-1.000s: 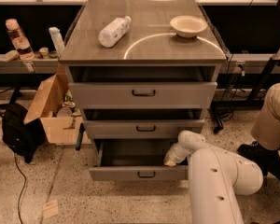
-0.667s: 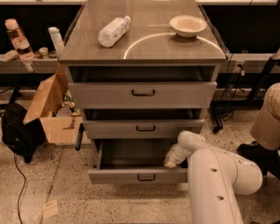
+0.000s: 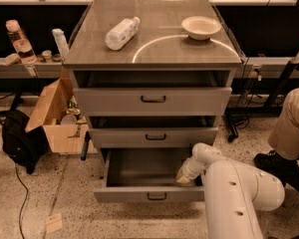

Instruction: Open bottom drawer

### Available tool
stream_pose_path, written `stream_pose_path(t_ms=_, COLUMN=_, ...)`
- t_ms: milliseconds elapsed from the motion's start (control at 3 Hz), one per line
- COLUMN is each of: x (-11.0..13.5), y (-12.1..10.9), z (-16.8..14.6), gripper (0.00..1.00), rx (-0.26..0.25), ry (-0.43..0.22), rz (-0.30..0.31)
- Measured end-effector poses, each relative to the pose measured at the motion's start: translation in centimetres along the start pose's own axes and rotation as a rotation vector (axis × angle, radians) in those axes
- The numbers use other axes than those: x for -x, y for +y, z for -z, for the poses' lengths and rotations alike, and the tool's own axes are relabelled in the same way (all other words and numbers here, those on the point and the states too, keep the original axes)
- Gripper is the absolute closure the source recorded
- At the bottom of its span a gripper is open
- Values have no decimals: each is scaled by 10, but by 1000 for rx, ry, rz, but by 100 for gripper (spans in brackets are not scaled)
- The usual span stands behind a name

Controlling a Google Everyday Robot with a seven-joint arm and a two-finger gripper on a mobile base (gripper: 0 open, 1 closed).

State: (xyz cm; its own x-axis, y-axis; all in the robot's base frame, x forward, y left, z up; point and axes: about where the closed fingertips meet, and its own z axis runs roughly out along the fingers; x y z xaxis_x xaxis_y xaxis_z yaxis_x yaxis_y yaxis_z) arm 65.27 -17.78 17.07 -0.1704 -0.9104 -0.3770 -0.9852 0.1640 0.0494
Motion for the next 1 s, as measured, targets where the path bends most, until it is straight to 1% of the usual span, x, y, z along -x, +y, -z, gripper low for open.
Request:
stream_pose_path(t_ms=333, x=-3, y=18, z=1, gripper=100, rx=13, ry=-9, rz=-6)
stream_pose_path(t_ms=667, x=-16, y=43, z=35, gripper=100, rx=-46, ry=-50, rz=-83)
stream_pose_path(t_ms=1000, x=-22, y=58, z=45, gripper=100, rx=-59, ry=-59, rz=-114)
